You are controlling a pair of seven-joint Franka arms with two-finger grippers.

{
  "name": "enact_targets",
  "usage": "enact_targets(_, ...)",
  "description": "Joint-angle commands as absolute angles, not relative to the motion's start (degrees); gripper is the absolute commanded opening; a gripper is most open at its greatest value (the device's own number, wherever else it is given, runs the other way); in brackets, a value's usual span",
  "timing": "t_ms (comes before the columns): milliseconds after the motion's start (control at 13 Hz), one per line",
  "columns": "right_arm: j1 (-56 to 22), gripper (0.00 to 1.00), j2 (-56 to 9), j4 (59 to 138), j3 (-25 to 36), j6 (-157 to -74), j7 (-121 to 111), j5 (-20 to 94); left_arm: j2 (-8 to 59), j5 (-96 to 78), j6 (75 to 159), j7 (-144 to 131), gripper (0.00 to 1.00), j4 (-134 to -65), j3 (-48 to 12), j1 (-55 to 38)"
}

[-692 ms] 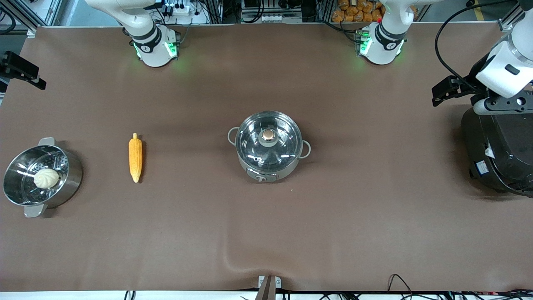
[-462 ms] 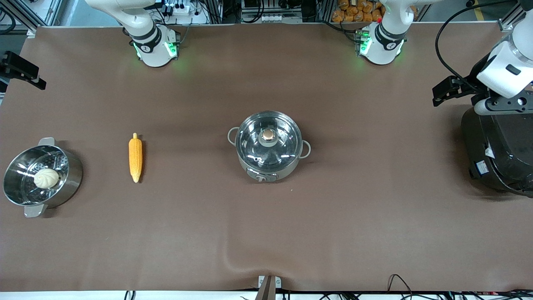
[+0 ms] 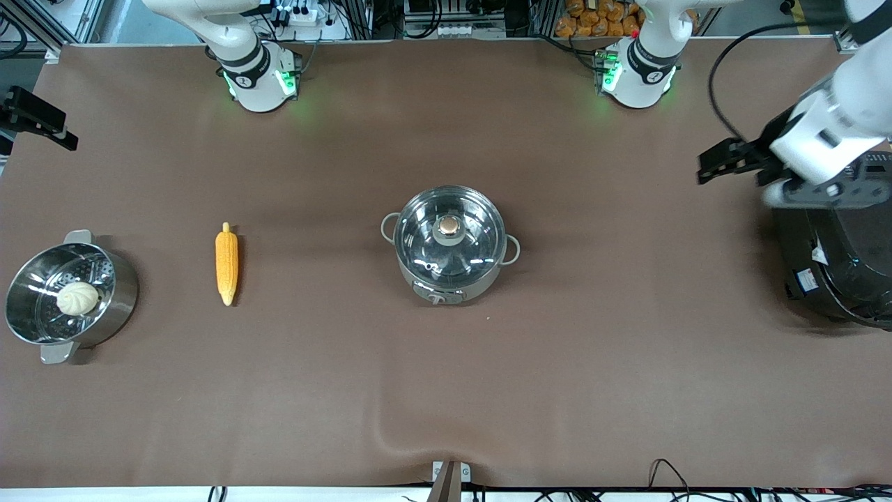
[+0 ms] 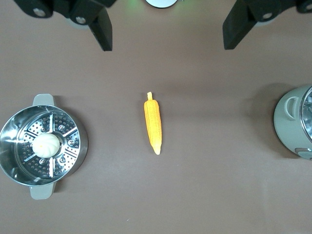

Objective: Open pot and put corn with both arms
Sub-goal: 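Move the left gripper toward the glass lid while the right gripper reaches the corn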

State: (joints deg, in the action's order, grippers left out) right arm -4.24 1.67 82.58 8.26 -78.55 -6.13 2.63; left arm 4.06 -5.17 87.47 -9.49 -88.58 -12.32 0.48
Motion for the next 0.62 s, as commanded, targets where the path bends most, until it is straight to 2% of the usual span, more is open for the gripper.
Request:
enact_targets(0, -3.78, 1.0, 1.41, 84.28, 7.65, -79.97, -6.42, 3.34, 8.16, -5.98, 88.94, -16.4, 1.0, -85.36, -13.18, -4.9)
enact_targets(231, -3.87, 1.0, 1.67, 91.28, 7.56, -86.54, -6.42, 3.6, 15.45, -5.19, 90.43, -28.25, 1.0, -80.08, -12.92, -13.33)
enact_targets(538, -5.62, 1.0, 1.5, 109.47, 7.47, -109.63, -6.42, 2.9, 19.06, -3.79, 93.33, -42.25, 1.0, -79.63, -12.57, -21.78)
